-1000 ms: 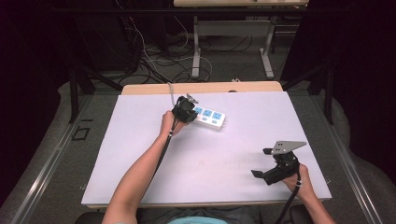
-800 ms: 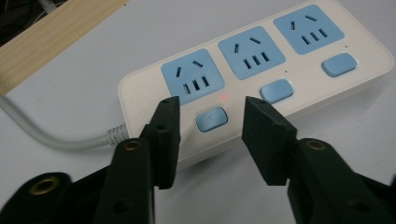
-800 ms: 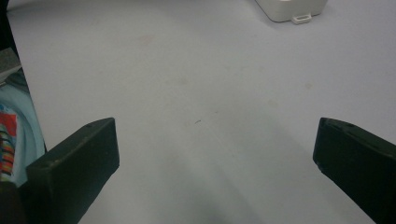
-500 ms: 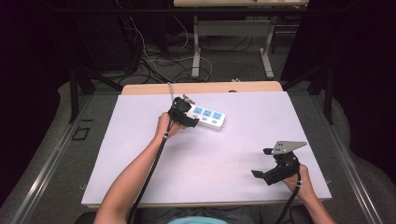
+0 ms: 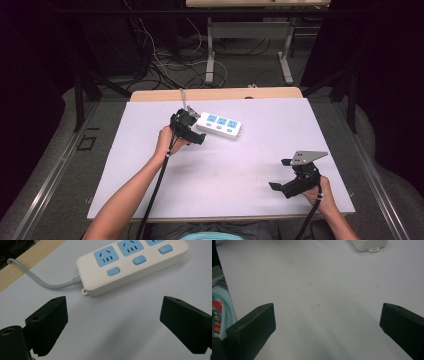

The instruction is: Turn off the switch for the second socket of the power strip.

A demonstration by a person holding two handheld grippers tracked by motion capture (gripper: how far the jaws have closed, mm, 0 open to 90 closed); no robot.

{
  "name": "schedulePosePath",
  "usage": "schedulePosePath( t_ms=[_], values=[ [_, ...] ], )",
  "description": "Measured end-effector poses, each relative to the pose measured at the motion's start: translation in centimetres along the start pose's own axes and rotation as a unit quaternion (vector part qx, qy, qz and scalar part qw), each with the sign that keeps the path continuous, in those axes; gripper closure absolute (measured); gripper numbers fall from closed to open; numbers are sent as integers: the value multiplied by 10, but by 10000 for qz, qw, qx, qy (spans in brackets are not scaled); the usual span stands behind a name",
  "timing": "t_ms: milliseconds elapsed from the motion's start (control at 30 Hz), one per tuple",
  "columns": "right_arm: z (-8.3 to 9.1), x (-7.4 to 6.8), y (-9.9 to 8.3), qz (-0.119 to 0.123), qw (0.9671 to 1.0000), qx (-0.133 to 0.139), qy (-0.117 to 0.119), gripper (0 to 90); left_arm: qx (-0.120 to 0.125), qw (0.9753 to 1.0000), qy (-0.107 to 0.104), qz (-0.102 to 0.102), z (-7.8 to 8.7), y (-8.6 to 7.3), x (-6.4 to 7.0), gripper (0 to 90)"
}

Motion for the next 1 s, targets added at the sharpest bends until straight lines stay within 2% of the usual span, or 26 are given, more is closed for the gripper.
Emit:
schedulePosePath(
  t_ms=[67, 133, 167, 367, 533, 633, 767, 867, 933, 1000],
  values=[
    [-1, 0, 0, -7, 10000, 82, -11, 0, -6, 10000, 26, -1, 5, -5, 2, 47],
    [-1, 0, 0, 8, 10000, 88, -7, 0, -21, 10000, 65, 6, 10, -9, 3, 35],
    [0, 0, 0, 4, 10000, 6, -8, 0, -18, 10000, 64, 14, 12, -12, 4, 30],
    [-1, 0, 0, -12, 10000, 82, -8, 0, -65, 9999, 148, 32, 23, -29, 11, 3],
    [-1, 0, 0, -7, 10000, 78, -6, 0, 31, 9999, 113, 114, 34, -45, 16, 1],
    [-1, 0, 0, 7, 10000, 80, -9, 0, -1, 9999, 75, 87, 42, -55, 18, 1],
    [-1, 1, 0, 9, 10000, 79, -9, 0, 94, 9999, 53, 51, 50, -68, 22, 0],
    [-1, 0, 0, -13, 10000, 70, -15, 0, 42, 10000, 9, 13, 57, -78, 26, 0],
    [-1, 1, 0, 8, 10000, 76, -24, 0, 107, 9999, 70, 6, 60, -84, 28, 0],
    [-1, 1, 0, 16, 10000, 73, -30, 0, 105, 9999, 35, 38, 65, -90, 30, 0]
  ],
)
Point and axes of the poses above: each handheld gripper's, and its own axes: z roughly backward along the jaws, y roughly out of its top, x roughly to its right, the point moved 4 cm from there along -z, roughly forward along the jaws, and after that the axes turned 6 degrees about -z, right-handed, at the moved point
